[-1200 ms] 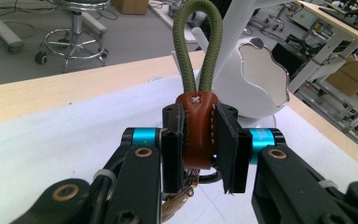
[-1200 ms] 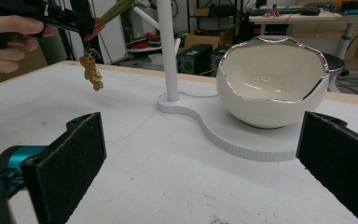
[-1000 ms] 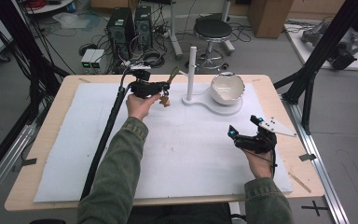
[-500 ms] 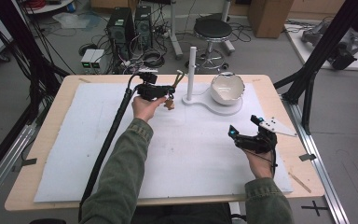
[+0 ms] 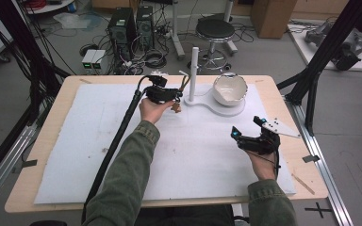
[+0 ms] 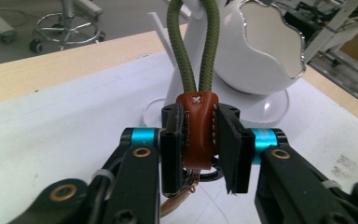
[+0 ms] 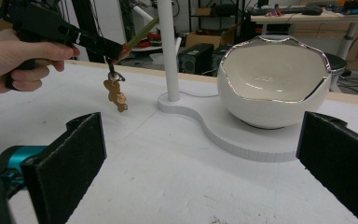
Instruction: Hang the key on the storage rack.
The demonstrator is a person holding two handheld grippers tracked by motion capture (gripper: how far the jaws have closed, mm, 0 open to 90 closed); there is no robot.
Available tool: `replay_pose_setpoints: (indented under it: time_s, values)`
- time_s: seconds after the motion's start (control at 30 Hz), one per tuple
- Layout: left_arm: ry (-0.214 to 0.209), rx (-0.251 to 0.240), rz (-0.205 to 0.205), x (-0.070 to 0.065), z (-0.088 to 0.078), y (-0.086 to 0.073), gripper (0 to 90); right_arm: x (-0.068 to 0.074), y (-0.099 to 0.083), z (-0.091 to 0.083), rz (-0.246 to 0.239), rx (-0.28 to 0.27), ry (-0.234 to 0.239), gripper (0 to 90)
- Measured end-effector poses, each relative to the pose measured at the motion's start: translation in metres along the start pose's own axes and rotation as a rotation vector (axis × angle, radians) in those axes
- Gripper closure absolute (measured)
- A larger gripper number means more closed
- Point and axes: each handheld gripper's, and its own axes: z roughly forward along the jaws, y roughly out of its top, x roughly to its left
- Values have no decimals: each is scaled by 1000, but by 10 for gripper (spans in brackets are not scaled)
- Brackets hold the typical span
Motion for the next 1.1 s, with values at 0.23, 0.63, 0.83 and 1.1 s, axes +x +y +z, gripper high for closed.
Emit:
replay_pose_setpoints:
  time_s: [0.23,0.63,0.83,1.1]
  values:
    - [30,55,18,-2,-1,-5,474,0,0,0,4,1,-4,5]
    - [35,45,30,-9,-19,-3,16,1,0,0,1,0,-7,5]
    - [32,38,65,-15,-31,0,16,1,0,-1,2,2,-6,5]
    - [46,28,114,-15,-52,-1,16,2,0,-1,-7,2,-11,5]
